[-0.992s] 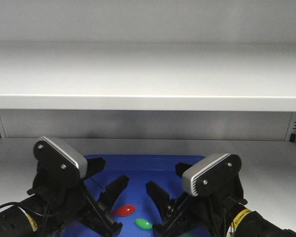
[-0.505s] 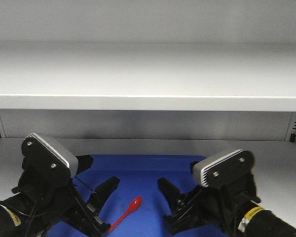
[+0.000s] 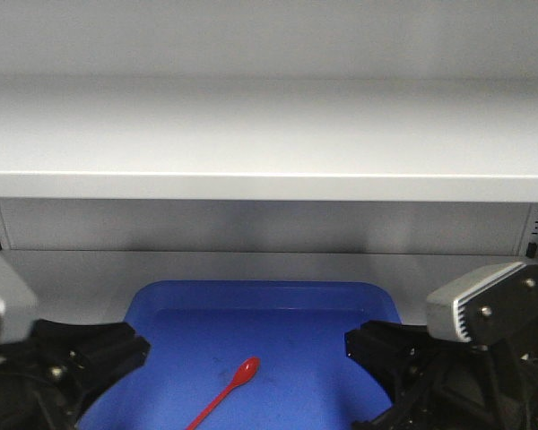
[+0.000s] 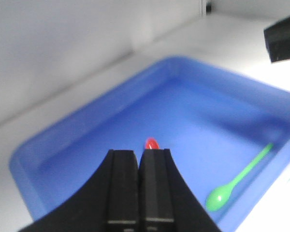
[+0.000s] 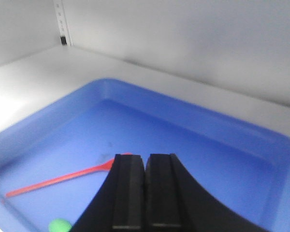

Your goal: Sort red and green spoons into left cabinet

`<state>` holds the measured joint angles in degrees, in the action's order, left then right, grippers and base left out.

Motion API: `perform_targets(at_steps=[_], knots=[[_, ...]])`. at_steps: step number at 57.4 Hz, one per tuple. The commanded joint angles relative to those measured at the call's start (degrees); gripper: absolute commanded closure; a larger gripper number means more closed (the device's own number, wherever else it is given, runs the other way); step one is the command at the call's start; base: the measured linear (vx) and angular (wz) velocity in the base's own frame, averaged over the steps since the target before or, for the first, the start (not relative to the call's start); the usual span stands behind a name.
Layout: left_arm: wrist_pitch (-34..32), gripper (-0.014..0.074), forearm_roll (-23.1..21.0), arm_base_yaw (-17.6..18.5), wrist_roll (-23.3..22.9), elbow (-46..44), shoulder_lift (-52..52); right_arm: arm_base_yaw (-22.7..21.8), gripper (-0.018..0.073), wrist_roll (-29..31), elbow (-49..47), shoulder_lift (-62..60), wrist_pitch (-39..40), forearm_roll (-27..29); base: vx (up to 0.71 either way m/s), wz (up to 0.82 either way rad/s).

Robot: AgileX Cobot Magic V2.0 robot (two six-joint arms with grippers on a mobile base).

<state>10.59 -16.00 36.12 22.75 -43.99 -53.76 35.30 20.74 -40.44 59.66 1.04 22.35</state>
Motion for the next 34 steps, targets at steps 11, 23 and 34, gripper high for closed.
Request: perform_targets(at_steps=[11,23,34], knots=[[-5.7,0.0601,-0.3,0.2,-0.1,-2.1,3.1,-0.1,0.0563,0.4,-2.0,-1.4,4.5,0.8,0.0,0.0],[-5.4,0.0601,-0.3,0.2,-0.1,-2.1,2.0,-0.1,0.0563,0.4,-2.0,-1.4,4.3,0.8,0.0,0.0],[-5.3,0.0601,-0.3,0.2,-0.1,-2.1,2.0,-0.1,0.0563,0.4,-2.0,-1.4,4.3,0.8,0.0,0.0]])
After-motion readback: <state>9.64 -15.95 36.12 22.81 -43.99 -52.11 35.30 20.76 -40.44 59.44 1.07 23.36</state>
